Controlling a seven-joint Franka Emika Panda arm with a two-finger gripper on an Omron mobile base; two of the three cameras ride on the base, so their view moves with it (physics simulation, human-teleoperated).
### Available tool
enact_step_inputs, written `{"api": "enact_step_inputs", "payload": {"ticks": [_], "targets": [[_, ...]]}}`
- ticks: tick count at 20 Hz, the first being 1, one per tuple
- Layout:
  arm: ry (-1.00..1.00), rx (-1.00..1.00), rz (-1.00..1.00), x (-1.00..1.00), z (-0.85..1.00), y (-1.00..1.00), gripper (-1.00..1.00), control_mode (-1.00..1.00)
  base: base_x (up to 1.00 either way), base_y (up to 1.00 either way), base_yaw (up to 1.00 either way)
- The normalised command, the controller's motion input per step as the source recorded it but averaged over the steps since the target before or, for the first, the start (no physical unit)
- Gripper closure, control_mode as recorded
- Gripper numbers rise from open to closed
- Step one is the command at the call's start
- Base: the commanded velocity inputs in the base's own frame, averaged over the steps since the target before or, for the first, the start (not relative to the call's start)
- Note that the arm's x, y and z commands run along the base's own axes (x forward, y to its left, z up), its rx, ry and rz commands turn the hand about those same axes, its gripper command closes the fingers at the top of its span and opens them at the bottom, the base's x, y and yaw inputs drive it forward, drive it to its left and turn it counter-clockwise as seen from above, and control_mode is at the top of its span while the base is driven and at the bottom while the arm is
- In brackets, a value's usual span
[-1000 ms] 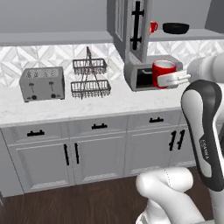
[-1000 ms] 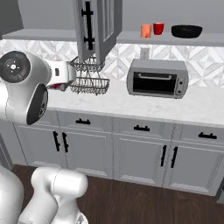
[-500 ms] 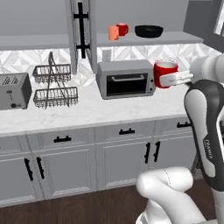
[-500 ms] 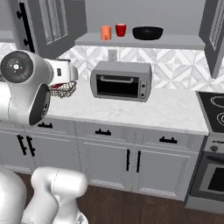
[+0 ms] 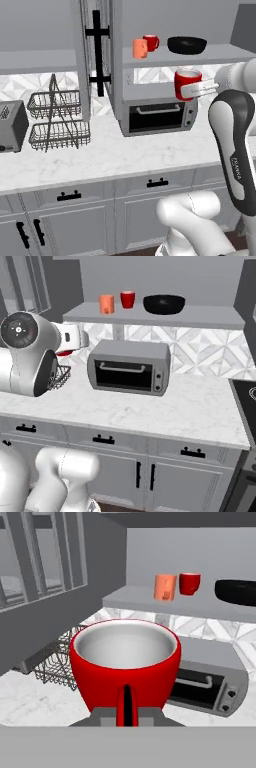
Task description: Gather all objects into one cabinet and sort the glasses and bowls to opposite sides.
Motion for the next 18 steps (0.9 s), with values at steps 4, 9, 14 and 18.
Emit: {"api": "enact_step_inputs", "payload": {"ticks": [4, 9, 14, 18], "targets": [[0.00, 0.00, 0.00, 0.00, 0.00, 0.00, 1.00, 1.00, 0.51, -0.18, -0.08], [0.00, 0.00, 0.00, 0.00, 0.00, 0.00, 1.00, 1.00, 0.58, -0.07, -0.09], [0.00, 0.00, 0.00, 0.00, 0.00, 0.00, 1.00, 1.00, 0.60, 0.00, -0.07], [0.00, 0.00, 0.00, 0.00, 0.00, 0.00, 1.00, 1.00, 0.57, 0.00, -0.02]]}}
